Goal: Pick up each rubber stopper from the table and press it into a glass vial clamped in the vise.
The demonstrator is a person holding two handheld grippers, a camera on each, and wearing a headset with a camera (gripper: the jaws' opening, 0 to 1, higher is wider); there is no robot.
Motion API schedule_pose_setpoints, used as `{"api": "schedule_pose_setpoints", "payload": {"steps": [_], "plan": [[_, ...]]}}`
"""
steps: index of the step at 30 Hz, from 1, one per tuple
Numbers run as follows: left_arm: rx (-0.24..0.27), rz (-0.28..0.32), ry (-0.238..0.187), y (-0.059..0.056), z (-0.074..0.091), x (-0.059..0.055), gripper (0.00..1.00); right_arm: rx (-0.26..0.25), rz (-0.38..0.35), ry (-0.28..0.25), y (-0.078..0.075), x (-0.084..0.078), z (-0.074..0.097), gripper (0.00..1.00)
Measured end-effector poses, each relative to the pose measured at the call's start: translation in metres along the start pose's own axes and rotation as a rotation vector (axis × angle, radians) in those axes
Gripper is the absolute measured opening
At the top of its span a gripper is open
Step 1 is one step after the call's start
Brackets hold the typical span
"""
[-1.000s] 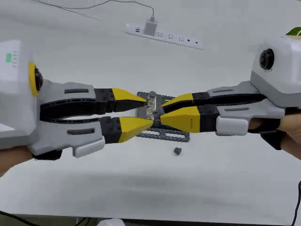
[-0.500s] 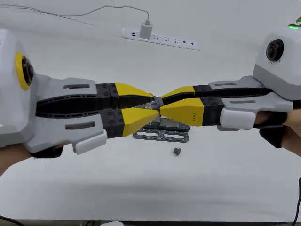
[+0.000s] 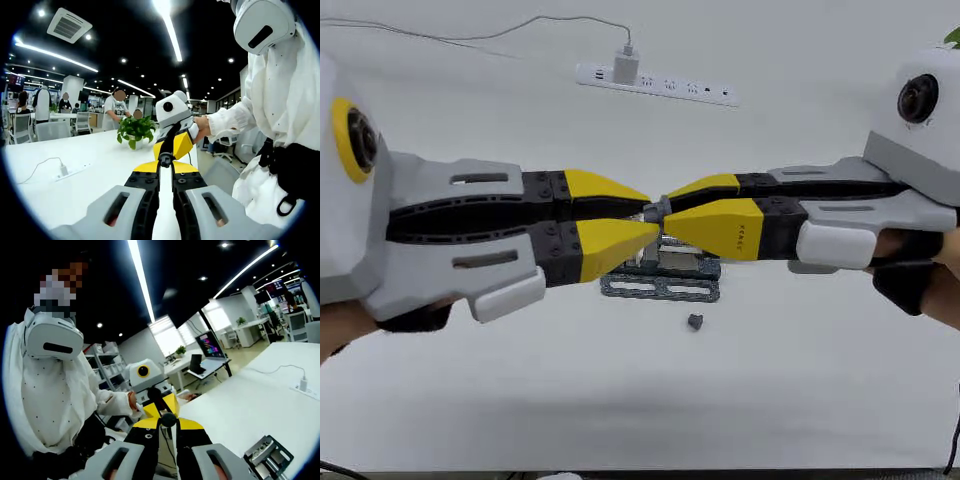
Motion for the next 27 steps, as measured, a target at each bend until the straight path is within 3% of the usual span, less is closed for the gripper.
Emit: {"api": "schedule_pose_setpoints", "payload": {"steps": [27], "plan": [[-0.027,0.021,0.028,-0.0067,-0.0030,-0.0005,0.03,-0.002,0.028,0.015,0.0058,0.0006,0.0029,0.08]]}}
Point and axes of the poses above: the centre of the closed fingertips' face, and the gripper's own axes: z roughly backward along the fingers, y roughly to its left, x roughly out of its top, the point moved 5 cm from there along z, roughly backward along the fingers, and after that the axes turned 13 degrees about z, right-handed, at the moved point
